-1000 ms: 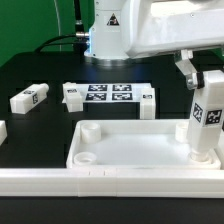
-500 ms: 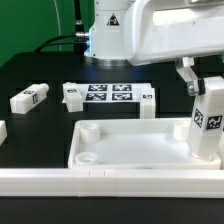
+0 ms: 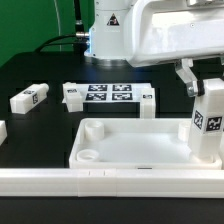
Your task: Assemble desk
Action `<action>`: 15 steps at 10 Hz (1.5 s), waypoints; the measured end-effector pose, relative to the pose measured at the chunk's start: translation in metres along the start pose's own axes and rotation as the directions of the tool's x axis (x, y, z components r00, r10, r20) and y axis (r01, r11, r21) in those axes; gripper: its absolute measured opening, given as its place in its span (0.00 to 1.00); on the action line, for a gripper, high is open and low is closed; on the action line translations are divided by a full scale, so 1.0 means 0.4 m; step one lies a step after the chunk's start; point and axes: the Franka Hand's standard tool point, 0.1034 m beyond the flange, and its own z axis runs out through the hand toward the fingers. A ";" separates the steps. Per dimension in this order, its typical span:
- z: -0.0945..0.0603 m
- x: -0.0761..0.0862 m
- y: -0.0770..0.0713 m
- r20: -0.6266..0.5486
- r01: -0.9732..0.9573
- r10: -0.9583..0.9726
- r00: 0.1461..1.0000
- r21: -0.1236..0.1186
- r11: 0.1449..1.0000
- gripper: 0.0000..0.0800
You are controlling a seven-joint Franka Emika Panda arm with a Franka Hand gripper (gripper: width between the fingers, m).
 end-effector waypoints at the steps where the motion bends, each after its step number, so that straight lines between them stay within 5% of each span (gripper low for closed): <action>1: 0.000 0.001 0.000 0.001 0.000 0.000 1.000 0.000 1.000 0.46; 2: 0.000 0.001 0.000 0.001 0.000 0.000 1.000 0.000 1.000 0.46; 4: 0.000 0.001 0.000 0.001 0.000 0.000 1.000 0.000 1.000 0.77; 8: -0.008 0.007 -0.003 0.005 0.001 -0.001 1.000 0.002 1.000 0.81; 11: -0.049 0.041 -0.002 0.035 0.004 -0.005 0.999 0.012 1.000 0.81; 15: -0.037 0.019 -0.009 0.097 0.003 -0.005 0.995 0.027 1.000 0.81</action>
Offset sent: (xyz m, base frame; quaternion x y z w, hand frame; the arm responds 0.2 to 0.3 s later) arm 0.0000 0.0000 0.0000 0.0000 0.0000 0.0000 1.0000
